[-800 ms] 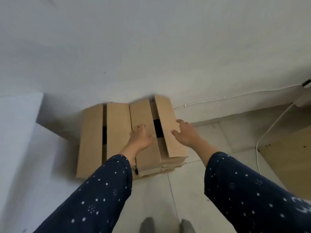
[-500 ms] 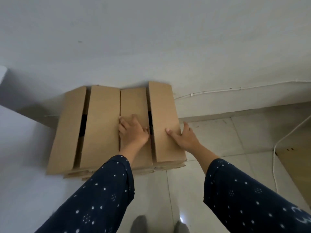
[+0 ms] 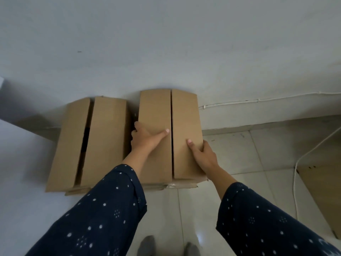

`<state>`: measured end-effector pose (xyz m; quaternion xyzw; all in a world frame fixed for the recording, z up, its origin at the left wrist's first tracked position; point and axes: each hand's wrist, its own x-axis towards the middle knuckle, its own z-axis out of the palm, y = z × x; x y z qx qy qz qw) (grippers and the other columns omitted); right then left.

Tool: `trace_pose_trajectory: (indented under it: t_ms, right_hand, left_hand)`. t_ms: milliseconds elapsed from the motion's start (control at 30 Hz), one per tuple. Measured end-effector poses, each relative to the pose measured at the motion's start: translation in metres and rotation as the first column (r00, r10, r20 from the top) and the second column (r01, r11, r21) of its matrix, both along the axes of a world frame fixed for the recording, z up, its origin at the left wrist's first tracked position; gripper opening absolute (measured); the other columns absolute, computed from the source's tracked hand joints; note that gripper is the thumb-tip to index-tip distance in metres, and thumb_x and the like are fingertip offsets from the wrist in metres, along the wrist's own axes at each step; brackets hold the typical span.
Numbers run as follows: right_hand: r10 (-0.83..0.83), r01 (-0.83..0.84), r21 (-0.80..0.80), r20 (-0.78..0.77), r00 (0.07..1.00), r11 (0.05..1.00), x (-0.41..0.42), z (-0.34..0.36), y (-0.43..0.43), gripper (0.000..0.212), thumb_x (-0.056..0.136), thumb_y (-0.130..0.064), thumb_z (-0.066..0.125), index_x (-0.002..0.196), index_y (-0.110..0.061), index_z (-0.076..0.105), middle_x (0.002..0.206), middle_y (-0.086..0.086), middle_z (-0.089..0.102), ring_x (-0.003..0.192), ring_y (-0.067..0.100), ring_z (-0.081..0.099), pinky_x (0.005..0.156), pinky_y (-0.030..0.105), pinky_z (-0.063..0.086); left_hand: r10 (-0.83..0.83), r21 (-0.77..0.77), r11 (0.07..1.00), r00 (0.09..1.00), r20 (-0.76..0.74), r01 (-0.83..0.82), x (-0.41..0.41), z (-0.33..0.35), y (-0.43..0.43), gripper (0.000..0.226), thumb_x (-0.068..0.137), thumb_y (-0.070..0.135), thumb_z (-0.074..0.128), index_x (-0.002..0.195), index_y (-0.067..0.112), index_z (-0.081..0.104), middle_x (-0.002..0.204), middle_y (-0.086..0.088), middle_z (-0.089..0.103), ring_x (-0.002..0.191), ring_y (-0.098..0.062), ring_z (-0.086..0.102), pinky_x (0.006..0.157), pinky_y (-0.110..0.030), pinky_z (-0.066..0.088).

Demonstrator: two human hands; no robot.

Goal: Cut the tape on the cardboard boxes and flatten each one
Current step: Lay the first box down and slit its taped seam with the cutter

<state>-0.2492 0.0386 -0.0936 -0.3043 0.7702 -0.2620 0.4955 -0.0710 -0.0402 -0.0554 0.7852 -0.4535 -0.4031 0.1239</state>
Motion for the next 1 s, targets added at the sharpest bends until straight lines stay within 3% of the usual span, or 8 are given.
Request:
trace_pose_trajectory:
  t_ms: [133,200,367,467,567,767,933,1000]
  right_hand:
    - [0.01,-0.015,-0.095,-0.057,0.998,0.995,0.009,0.059,0.006,0.075,0.081,-0.071,0.059,0.139,-0.026,0.043,0.122,-0.003,0.058,0.11,0.021,0.057,0.096,0.042,0.048]
    - [0.004,-0.004,-0.161,0.001,1.0,0.987,0.018,0.097,0.011,0.074,0.078,-0.066,0.067,0.136,-0.028,0.043,0.121,-0.007,0.056,0.106,0.016,0.057,0.093,0.039,0.05]
    - [0.062,-0.026,-0.233,0.15,0.987,0.972,0.057,0.196,0.021,0.086,0.054,-0.079,0.074,0.122,-0.042,0.037,0.127,-0.001,0.05,0.108,0.02,0.059,0.091,0.047,0.054]
    - [0.139,-0.083,-0.265,0.2,0.97,0.961,0.1,0.248,0.025,0.083,0.057,-0.078,0.075,0.119,-0.048,0.029,0.126,0.002,0.052,0.107,0.024,0.061,0.091,0.05,0.054]
    - [0.216,-0.13,-0.315,0.255,0.942,0.94,0.162,0.291,0.034,0.072,0.075,-0.06,0.075,0.124,-0.042,0.024,0.118,0.002,0.06,0.102,0.024,0.065,0.09,0.05,0.055]
    - [0.277,-0.135,-0.404,0.315,0.908,0.905,0.333,0.349,0.07,0.072,0.08,-0.051,0.075,0.129,-0.038,0.023,0.118,0.001,0.06,0.098,0.02,0.066,0.075,0.035,0.056]
    - [0.345,-0.167,-0.422,0.391,0.853,0.891,0.486,0.36,0.105,0.086,0.081,-0.051,0.074,0.144,-0.041,0.016,0.122,-0.005,0.052,0.103,0.017,0.06,0.071,0.03,0.052]
    - [0.352,-0.171,-0.404,0.432,0.83,0.899,0.54,0.36,0.112,0.082,0.083,-0.049,0.073,0.143,-0.043,0.017,0.118,-0.007,0.054,0.102,0.016,0.061,0.07,0.03,0.051]
  left_hand:
    - [-0.014,-0.027,1.0,0.999,-0.052,0.012,0.014,0.056,0.014,0.132,0.071,0.06,0.082,0.159,0.023,-0.009,0.166,-0.008,0.013,0.147,-0.034,0.027,0.113,-0.049,0.034]
    - [0.011,-0.043,0.999,0.997,-0.08,-0.014,0.027,0.088,0.025,0.135,0.071,0.06,0.082,0.159,0.023,-0.014,0.168,-0.006,0.006,0.15,-0.033,0.024,0.116,-0.05,0.031]
    - [0.075,-0.14,0.986,0.993,-0.09,-0.087,0.081,0.175,0.051,0.137,0.067,0.067,0.08,0.159,0.025,-0.012,0.168,-0.006,0.009,0.148,-0.032,0.027,0.117,-0.05,0.033]
    - [0.094,-0.243,0.963,0.991,-0.096,-0.115,0.129,0.225,0.068,0.133,0.068,0.066,0.08,0.159,0.025,-0.007,0.166,-0.007,0.014,0.147,-0.032,0.03,0.115,-0.048,0.035]
    - [0.104,-0.347,0.929,0.991,-0.087,-0.129,0.196,0.265,0.085,0.129,0.068,0.069,0.078,0.158,0.027,-0.003,0.162,-0.006,0.021,0.144,-0.031,0.034,0.113,-0.048,0.037]
    - [0.12,-0.455,0.884,0.993,0.005,-0.104,0.369,0.331,0.136,0.123,0.066,0.084,0.065,0.156,0.029,0.004,0.156,-0.005,0.031,0.137,-0.032,0.042,0.108,-0.053,0.042]
    - [0.132,-0.46,0.887,0.98,0.147,-0.05,0.517,0.367,0.179,0.134,0.064,0.085,0.066,0.158,0.026,-0.007,0.162,-0.004,0.018,0.143,-0.031,0.035,0.108,-0.052,0.039]
    - [0.146,-0.432,0.9,0.973,0.176,-0.057,0.569,0.373,0.189,0.137,0.062,0.086,0.066,0.158,0.026,-0.011,0.164,-0.002,0.013,0.145,-0.03,0.032,0.108,-0.051,0.039]
